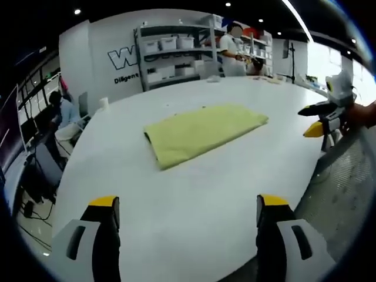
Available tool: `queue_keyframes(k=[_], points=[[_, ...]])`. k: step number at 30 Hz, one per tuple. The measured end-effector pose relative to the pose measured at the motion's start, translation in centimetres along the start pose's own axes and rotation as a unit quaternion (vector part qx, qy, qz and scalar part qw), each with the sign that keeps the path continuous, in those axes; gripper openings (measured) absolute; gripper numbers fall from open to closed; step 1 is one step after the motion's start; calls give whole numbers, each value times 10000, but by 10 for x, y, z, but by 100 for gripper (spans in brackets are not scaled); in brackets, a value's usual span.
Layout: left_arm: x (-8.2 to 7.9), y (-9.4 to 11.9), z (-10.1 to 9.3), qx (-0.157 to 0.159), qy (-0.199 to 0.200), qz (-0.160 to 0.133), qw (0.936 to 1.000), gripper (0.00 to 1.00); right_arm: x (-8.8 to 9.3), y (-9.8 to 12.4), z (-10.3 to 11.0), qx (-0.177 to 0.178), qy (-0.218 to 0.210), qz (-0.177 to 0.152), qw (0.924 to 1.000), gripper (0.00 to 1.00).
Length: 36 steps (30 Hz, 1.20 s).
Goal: Fold the garment on the visible template until the final outline fits inside the template.
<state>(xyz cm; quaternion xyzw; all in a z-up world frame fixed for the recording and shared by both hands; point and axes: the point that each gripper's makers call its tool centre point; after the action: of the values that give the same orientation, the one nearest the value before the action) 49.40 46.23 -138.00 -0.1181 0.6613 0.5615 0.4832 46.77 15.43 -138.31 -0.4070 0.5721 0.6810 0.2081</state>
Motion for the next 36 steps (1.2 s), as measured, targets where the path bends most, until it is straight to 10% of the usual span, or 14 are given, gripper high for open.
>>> queue_keyframes(k=[36], points=[[-16,6,-5,34,-26,-407,9992,99,1,0,2,46,170,87,9998,85]])
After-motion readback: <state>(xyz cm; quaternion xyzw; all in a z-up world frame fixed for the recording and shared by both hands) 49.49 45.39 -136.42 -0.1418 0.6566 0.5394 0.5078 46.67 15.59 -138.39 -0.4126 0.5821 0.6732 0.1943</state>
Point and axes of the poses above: the point that each gripper's makers call its tool centre point, and the gripper's own axes: y roughly backward along the fingers, z roughly to its left, x roughly out of its underside, and after that the axes turned 5 degrees about z, right-handed
